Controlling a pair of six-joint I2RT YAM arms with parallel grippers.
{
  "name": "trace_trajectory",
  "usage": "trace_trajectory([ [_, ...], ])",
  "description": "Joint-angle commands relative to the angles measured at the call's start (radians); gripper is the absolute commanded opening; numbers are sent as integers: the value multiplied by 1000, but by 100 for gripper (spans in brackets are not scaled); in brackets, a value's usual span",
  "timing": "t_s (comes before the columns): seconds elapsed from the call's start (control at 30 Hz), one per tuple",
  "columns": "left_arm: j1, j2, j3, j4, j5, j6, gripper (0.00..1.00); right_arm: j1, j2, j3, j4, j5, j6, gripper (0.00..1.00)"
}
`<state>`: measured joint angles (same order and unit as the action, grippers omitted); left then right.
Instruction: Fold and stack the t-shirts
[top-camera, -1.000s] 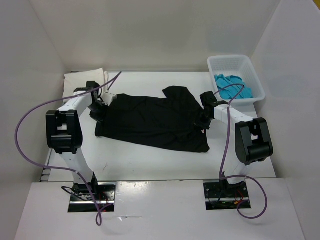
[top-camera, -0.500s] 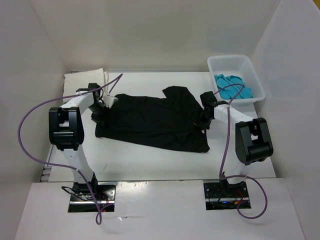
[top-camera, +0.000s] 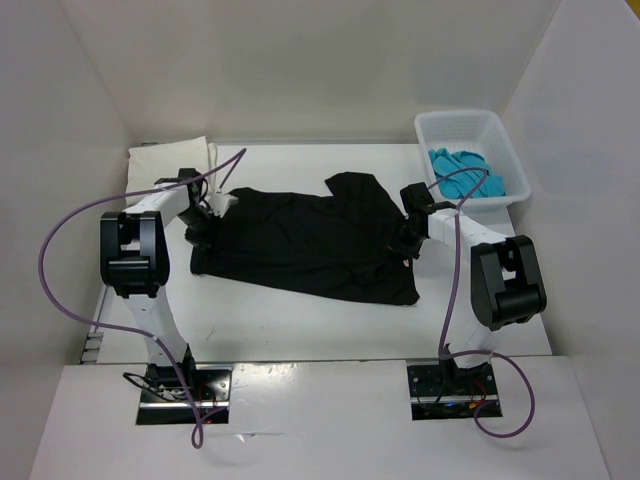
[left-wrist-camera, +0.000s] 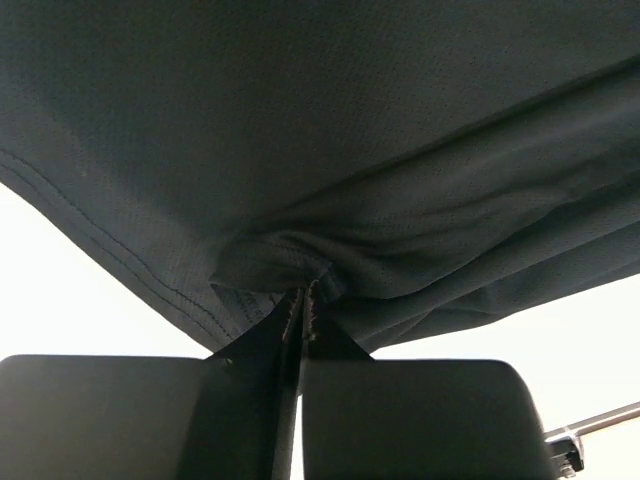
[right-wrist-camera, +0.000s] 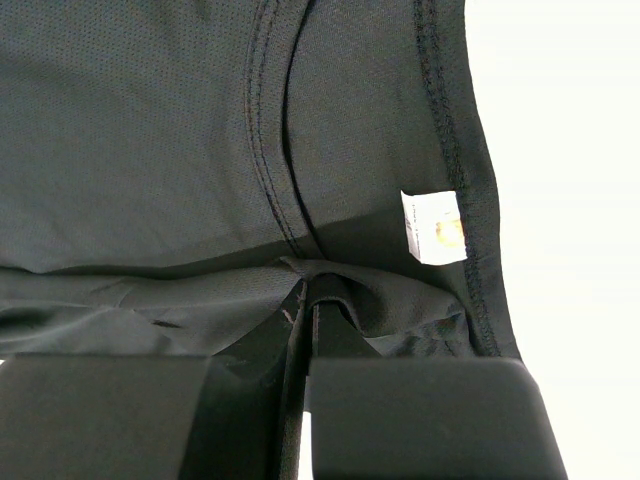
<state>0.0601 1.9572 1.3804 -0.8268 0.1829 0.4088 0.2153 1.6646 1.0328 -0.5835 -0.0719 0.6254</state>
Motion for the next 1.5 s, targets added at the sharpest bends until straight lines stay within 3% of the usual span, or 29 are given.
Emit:
trace_trajectory([
  [0.0,-2,-12,25,6,55,-19,0,-8,-31,13,25,0,-16,0],
  [0.13,49,-95,124,-14,102,-10,0,-56,-31,154,-19,0,-59,0],
  [0.17,58,-110,220,-37,102,-10,0,-69,-31,211,-62,0,-84,0],
  [0.23,92,-147,348,-63,125,-10,0,-118,-22,424,-110,0,-105,0],
  [0.27,101,-147,493,-92,135,-10,0,-134,-22,584,-155,0,-115,0],
  [0.47,115,-176,920,-248,147,28,0,-197,-2,1097,-320,82,-159,0],
  [0.57,115,-149,1003,-369,159,66,0,-197,-41,1077,-354,67,-159,0],
  [0.63,115,-168,967,-400,168,85,0,-188,-129,980,-325,58,-150,0],
  [0.73,115,-248,737,-339,159,108,0,-188,-270,607,-221,3,-115,0],
  [0.83,25,-291,501,-328,127,154,0,-177,-334,346,-147,-116,-73,0],
  [1.0,-190,-291,289,-215,151,114,11,-143,-399,153,-98,-178,-18,0],
  [1.2,-377,-109,379,-169,194,67,40,-143,-434,246,-159,-166,-29,0],
  [1.3,-442,-34,498,-158,205,56,43,-114,-434,430,-191,-310,-29,0],
  [1.43,-431,-11,597,-106,234,7,48,100,-321,982,-326,-169,-56,0],
  [1.47,-431,-11,597,-92,234,-7,48,122,-290,1057,-364,-120,-85,0],
])
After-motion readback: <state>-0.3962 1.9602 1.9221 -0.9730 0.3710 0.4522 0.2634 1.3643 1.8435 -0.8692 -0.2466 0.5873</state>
